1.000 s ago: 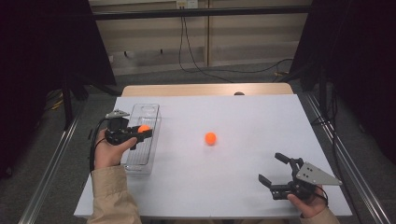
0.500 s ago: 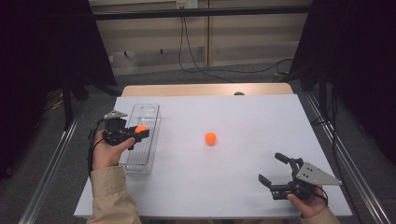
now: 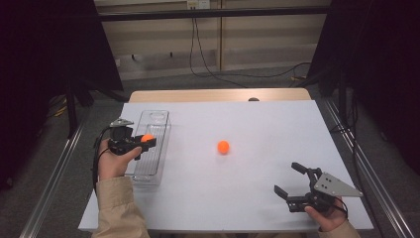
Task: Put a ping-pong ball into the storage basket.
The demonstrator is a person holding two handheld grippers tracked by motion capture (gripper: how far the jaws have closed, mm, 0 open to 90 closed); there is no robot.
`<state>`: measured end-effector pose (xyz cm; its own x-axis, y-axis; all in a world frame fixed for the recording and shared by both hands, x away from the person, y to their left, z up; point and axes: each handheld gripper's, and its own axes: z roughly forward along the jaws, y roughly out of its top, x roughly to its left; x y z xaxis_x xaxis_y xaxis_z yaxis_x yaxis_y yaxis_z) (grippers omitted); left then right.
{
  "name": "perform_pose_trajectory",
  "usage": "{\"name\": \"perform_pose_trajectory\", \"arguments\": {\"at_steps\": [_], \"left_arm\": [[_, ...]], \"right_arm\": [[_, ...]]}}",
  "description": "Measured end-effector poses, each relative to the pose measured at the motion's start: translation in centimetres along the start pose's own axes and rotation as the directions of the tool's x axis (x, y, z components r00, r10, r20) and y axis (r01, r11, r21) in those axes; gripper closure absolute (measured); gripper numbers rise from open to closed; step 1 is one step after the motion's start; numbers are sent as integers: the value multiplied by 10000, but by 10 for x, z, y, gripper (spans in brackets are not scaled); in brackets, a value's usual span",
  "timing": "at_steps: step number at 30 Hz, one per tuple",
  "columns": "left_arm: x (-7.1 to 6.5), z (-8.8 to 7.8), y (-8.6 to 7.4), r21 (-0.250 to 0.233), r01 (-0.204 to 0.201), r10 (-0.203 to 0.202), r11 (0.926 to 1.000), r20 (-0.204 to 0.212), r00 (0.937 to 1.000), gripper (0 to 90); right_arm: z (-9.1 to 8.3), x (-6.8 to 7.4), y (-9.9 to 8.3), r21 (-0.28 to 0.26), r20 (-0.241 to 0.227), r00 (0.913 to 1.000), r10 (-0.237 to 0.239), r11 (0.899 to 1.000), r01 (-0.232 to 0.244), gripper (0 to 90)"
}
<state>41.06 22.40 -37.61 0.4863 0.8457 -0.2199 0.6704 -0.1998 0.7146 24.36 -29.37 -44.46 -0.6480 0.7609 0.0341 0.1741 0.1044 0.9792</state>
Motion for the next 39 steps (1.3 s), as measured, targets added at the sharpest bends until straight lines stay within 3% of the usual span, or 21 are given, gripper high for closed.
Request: {"name": "perform_pose_trajectory", "arguments": {"at_steps": [11,17,29,34,39], "left_arm": [[3,2,-2,209,-2,6,9998,-197,9998,501],[2,2,-2,101,106,-103,9999,-292,9995,433],[-11,2,5,9,-278,279,9996,-71,9996,335],[-17,3,7,-33,-189,189,9998,62,9998,303],[-21,8,8,202,-283,279,9994,203,9994,274]], "right_arm": [[0,0,0,-29,-2,10000,-27,10000,27,42],[0,0,0,-21,-19,10000,-31,10000,31,42],[0,0,0,-14,-26,10000,-27,10000,27,42],[0,0,0,-12,-16,10000,-8,10000,8,42],[0,0,0,-14,-23,10000,-16,10000,16,42]]}}
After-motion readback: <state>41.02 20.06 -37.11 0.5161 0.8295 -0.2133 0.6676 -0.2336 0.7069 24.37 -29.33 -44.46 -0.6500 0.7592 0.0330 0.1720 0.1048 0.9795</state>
